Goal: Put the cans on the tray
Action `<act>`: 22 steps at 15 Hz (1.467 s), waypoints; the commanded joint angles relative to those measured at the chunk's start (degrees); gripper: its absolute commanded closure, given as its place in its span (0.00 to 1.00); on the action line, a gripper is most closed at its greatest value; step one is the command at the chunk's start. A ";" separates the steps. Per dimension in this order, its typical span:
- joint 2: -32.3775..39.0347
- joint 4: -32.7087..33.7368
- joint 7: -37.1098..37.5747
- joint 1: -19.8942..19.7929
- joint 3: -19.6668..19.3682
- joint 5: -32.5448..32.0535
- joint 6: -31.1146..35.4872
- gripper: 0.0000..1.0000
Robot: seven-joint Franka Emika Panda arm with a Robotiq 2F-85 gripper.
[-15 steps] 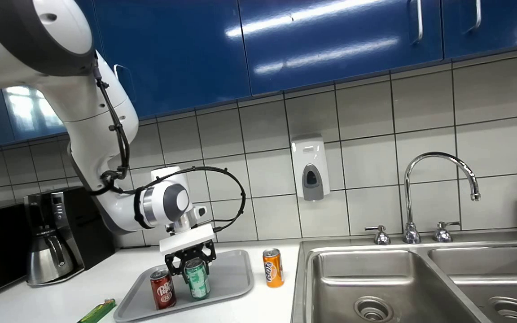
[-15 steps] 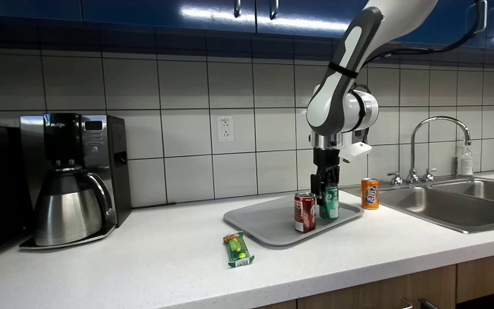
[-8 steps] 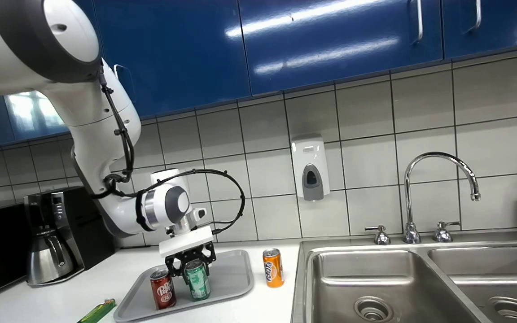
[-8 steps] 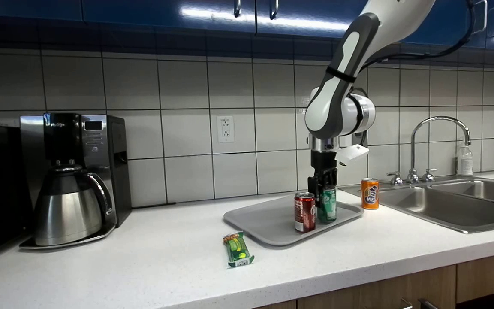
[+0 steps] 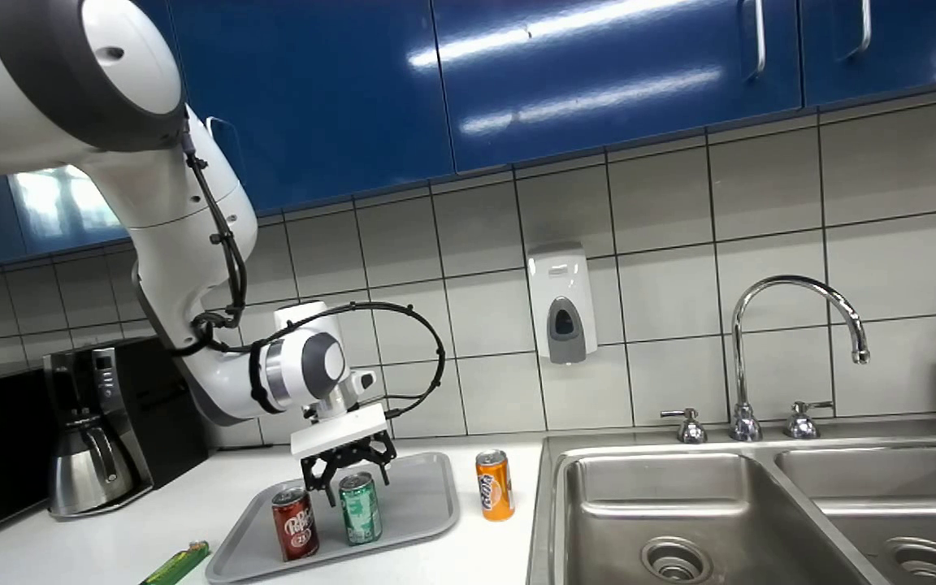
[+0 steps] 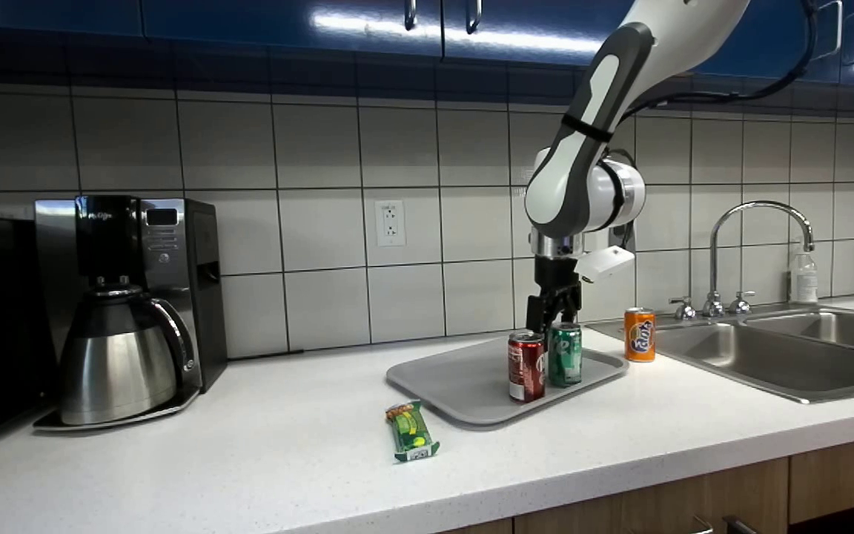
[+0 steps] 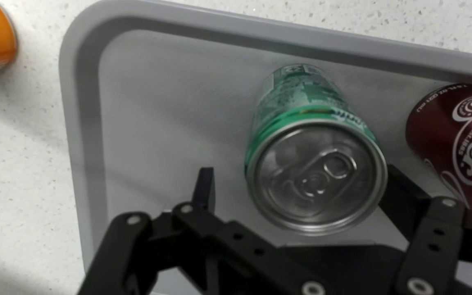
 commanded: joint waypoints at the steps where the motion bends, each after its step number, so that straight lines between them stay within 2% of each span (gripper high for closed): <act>1: -1.02 0.14 1.93 0.02 -0.24 -1.18 0.92 0.00; 13: -9.53 -3.15 -0.40 -2.22 0.24 1.84 2.77 0.00; 22: -15.66 -5.89 -2.43 -5.76 -4.20 3.71 0.91 0.00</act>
